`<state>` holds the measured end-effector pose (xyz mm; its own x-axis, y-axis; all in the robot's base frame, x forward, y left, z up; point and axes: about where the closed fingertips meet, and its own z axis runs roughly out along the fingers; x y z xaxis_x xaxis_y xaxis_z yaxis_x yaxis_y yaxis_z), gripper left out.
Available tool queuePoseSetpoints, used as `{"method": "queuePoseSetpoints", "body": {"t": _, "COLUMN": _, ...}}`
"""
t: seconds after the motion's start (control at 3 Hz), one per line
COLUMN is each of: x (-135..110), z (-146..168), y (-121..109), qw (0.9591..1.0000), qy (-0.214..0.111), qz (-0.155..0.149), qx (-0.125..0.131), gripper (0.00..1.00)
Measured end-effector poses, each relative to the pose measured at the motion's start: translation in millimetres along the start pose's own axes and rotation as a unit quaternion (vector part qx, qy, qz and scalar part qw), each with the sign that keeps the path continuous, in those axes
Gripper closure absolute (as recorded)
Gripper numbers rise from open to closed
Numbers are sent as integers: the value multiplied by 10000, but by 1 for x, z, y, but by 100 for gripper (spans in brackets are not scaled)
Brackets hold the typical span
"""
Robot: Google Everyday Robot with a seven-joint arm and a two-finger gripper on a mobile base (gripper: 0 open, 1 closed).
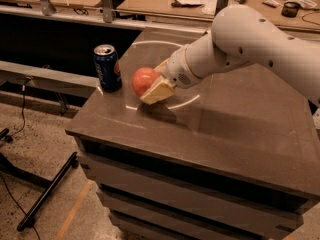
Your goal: Move apple near pepsi can
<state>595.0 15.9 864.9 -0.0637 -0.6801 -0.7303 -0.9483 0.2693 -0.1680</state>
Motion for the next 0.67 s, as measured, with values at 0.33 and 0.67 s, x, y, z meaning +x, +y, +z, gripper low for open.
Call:
{"method": "queuePoseSetpoints", "body": {"t": 0.33, "x": -2, "z": 7, "y": -8, "qw": 9999, "qy": -88, "qz": -6, "qx": 70, "gripper": 100}}
{"method": "queuePoseSetpoints", "body": {"t": 0.67, "x": -3, "z": 17, "y": -22, "qw": 9996, "qy": -228, "qz": 19, "qx": 190, "gripper": 100}}
